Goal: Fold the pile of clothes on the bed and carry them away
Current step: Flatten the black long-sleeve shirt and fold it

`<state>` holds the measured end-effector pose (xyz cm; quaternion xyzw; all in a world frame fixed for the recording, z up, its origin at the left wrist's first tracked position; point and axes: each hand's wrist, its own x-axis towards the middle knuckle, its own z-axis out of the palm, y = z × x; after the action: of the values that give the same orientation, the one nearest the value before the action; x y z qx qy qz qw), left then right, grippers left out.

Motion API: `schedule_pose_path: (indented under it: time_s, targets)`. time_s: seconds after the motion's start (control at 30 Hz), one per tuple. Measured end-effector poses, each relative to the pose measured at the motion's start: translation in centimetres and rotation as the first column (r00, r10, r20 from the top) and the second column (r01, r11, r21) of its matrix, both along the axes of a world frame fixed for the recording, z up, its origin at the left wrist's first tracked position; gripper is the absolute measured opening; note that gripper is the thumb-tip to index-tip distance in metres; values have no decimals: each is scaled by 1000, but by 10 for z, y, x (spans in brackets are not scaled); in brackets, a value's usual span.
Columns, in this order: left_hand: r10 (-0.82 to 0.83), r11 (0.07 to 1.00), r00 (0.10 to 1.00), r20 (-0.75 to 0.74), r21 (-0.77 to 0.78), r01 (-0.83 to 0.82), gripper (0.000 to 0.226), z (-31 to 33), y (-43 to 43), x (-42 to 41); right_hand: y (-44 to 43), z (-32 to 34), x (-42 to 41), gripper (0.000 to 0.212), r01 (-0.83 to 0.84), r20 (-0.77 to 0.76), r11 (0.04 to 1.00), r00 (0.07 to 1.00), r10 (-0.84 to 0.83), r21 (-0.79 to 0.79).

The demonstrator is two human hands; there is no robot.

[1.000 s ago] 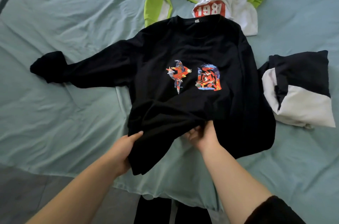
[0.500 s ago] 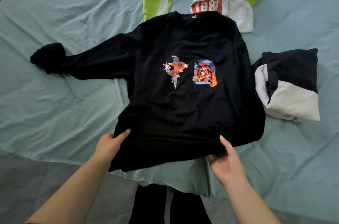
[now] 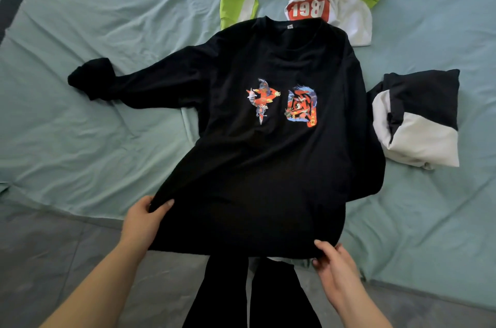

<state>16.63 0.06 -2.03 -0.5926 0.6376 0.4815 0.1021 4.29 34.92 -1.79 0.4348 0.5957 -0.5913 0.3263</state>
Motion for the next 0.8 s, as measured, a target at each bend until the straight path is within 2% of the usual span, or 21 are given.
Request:
schedule_pose_path:
  time_s: [0.1,0.2,0.27,0.33,0.4,0.47,0.53,0.63,0.73,0.8]
  targets:
    - [-110,992,992,61,-50,113,12,-17,-3,1,-2,-15,18,13,-227,87,963,973,216,143]
    - [-202,979,967,153,56,196,25,-41,3,-3,-2,-33,22,21,-441,174,870,895,410,221]
    - [-250,964,952,179,140,227,38,-51,11,-8,-5,-44,17,25,-482,195,852,873,447,203]
    - [-268,958,945,189,152,242,49,-53,20,-15,-4,-52,5,31,-489,211,850,867,451,197]
    - [-308,951,919,246,77,298,72,-52,34,-22,4,-57,-14,41,-469,188,845,882,432,258]
    - [-362,914,851,380,-36,405,98,-44,56,-31,17,-59,-41,53,-443,141,824,896,421,353]
    - [-415,856,806,422,-118,503,108,-38,84,-44,31,-62,-71,63,-410,93,809,907,411,422]
    - [-505,816,786,357,-99,569,106,-36,134,-73,47,-70,-118,73,-283,-35,840,941,336,464]
    - [-531,844,832,161,13,536,97,-36,189,-107,55,-85,-153,75,-231,-124,879,944,306,416]
    - [-521,854,854,16,25,520,90,-34,226,-127,58,-94,-167,53,-328,-73,851,918,389,410]
